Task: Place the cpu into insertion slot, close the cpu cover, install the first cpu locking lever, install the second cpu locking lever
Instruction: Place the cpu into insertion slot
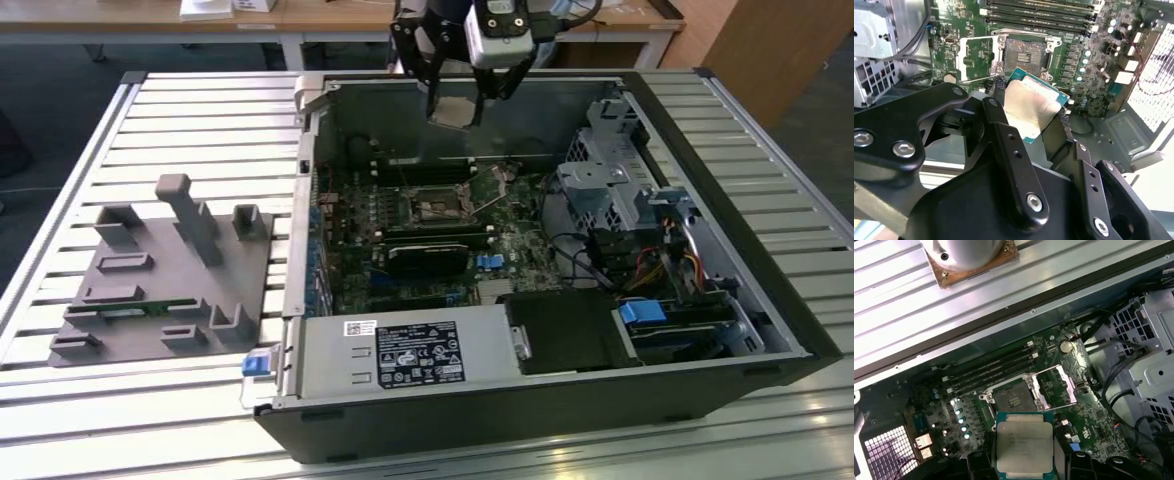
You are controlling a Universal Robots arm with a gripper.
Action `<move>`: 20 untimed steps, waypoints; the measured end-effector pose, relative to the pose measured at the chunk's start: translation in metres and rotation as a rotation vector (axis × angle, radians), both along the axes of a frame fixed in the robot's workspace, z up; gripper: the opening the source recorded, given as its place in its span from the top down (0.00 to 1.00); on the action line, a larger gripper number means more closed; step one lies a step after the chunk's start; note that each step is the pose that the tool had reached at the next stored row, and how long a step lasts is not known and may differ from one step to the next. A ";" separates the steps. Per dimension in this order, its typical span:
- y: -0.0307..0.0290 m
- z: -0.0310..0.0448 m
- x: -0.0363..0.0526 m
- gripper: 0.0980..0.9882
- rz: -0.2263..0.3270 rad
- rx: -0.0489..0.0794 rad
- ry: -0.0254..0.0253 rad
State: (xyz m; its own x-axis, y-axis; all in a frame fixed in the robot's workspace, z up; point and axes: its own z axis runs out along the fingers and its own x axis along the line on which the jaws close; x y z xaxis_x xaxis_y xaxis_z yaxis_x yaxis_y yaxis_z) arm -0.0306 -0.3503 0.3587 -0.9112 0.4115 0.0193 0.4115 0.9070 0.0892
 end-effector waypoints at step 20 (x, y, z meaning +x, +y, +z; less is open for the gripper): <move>0.0001 -0.0016 -0.0045 0.50 -0.127 0.000 0.0000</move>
